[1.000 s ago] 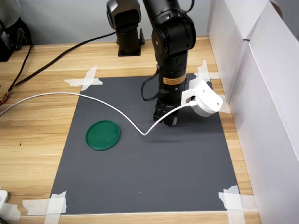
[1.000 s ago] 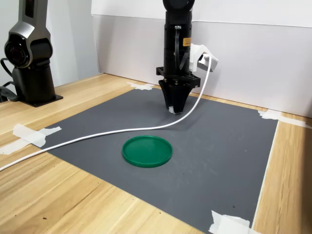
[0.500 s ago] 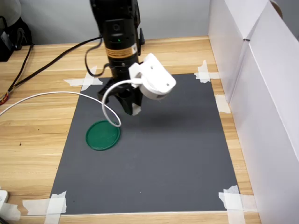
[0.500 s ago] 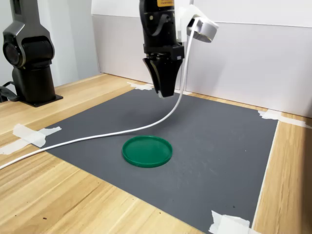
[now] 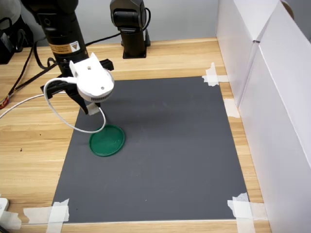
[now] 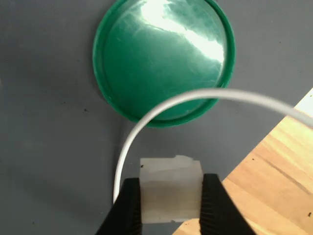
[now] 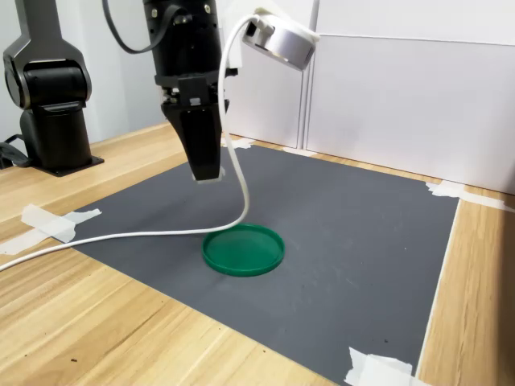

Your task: Grasp a white terminal and put it in the green lid.

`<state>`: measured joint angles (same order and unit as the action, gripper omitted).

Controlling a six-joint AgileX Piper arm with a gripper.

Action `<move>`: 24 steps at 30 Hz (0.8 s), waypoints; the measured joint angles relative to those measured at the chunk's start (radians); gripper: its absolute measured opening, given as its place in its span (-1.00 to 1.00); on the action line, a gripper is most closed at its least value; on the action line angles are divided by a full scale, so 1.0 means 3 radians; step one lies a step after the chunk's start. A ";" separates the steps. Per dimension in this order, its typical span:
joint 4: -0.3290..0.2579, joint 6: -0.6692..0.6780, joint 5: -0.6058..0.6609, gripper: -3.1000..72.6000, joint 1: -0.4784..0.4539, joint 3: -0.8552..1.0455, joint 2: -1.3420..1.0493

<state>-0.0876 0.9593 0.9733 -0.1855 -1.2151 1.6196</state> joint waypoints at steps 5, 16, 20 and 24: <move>-0.0229 0.0013 -0.0098 -0.19 -0.0005 0.0000 0.0098; -0.0161 -0.0074 -0.0563 -0.19 0.0135 0.0000 0.0495; -0.0024 -0.0182 -0.0567 -0.19 0.0275 0.0000 0.0610; -0.0002 -0.0162 -0.0602 -0.19 0.0297 0.0000 0.0643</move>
<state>-0.0882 0.9106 0.7928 -0.0963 -1.2151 1.8125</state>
